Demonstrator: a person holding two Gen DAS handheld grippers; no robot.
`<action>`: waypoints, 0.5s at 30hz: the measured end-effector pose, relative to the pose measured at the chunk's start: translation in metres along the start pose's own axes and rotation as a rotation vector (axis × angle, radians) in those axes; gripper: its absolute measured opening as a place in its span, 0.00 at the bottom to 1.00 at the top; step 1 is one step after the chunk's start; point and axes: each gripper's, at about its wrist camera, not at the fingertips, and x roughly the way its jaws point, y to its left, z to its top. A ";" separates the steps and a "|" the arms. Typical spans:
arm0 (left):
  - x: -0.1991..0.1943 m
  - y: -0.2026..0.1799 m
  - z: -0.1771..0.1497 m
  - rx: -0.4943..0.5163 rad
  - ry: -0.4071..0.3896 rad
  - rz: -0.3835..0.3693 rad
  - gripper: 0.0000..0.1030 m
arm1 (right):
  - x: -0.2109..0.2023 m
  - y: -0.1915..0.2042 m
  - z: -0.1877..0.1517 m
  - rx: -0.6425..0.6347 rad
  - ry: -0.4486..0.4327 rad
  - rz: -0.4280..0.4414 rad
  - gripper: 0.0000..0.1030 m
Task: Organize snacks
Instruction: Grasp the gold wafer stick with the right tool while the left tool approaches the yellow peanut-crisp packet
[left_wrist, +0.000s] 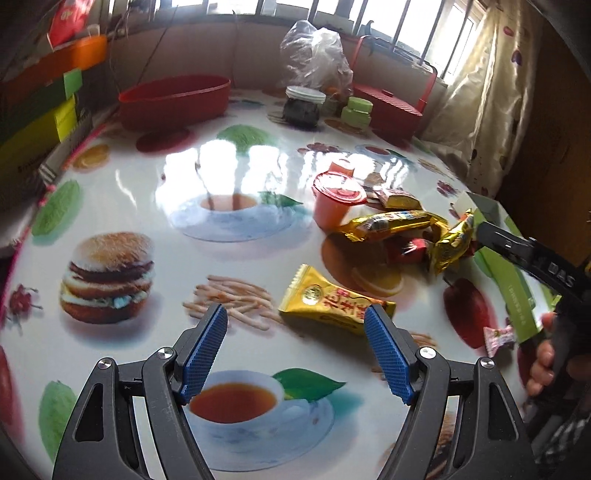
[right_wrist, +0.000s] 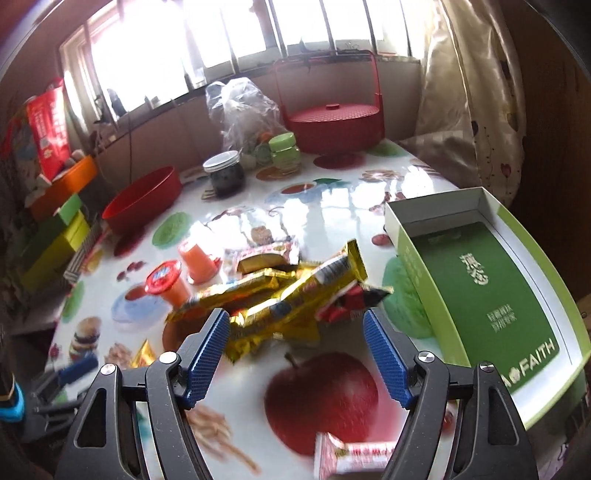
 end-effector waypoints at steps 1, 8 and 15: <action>0.002 -0.001 0.000 -0.007 0.008 -0.016 0.75 | 0.005 -0.001 0.003 0.014 0.008 -0.002 0.71; 0.017 -0.008 -0.002 -0.022 0.055 -0.044 0.75 | 0.033 -0.014 0.016 0.134 0.056 -0.019 0.67; 0.026 -0.014 0.006 -0.019 0.045 -0.036 0.75 | 0.056 -0.012 0.016 0.156 0.114 -0.020 0.58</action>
